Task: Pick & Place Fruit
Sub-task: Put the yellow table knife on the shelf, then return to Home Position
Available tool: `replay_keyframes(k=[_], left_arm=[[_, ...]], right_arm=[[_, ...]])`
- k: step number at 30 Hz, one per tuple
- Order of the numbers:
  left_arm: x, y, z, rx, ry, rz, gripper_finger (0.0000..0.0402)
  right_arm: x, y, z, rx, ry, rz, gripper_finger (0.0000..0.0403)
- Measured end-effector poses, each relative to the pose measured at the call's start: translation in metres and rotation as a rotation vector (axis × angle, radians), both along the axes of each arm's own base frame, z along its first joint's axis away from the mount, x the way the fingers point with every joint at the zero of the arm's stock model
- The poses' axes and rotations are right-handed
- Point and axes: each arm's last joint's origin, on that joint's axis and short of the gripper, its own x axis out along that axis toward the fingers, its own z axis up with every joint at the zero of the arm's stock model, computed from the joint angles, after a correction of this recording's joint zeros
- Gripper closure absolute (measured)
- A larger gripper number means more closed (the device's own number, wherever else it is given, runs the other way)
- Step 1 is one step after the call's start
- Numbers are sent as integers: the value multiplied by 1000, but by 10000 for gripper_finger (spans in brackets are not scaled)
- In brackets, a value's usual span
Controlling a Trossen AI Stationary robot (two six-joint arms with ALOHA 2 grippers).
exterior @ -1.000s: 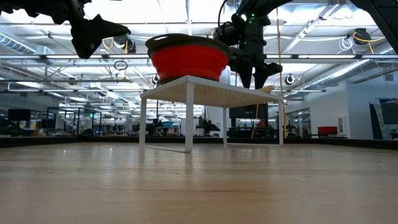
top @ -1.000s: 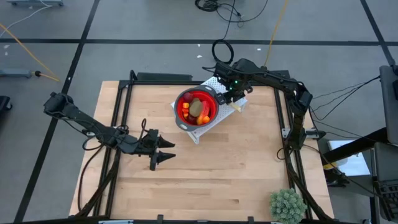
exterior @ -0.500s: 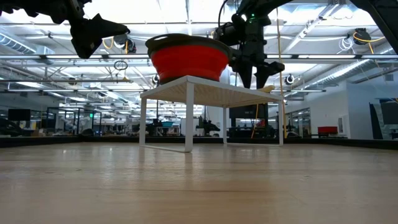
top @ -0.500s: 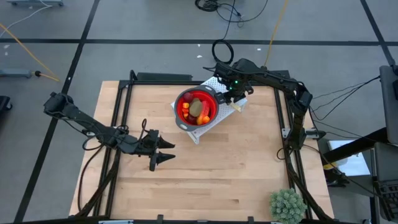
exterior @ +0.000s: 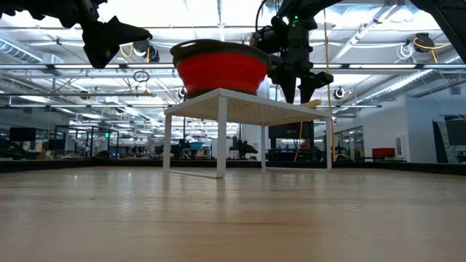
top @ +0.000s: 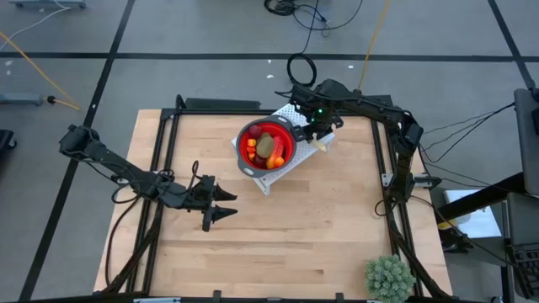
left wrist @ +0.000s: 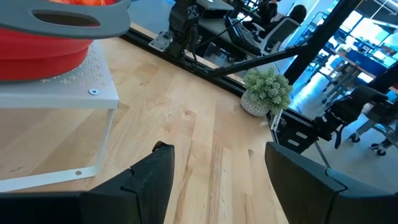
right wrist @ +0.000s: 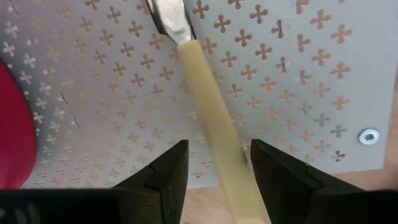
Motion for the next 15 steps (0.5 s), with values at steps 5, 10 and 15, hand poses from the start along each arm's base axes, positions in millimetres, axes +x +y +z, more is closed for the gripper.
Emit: replay_keyframes(k=[5,10,15], left_arm=[[0,0,0,1,-1,3,151],[0,0,1,-3,-8,3,151],[0,0,1,0,-9,3,151]], right_arm=[[0,0,0,-3,-2,11,236],[-5,0,12,-32,-48,18,236],[-15,1,27,-61,-89,-10,236]])
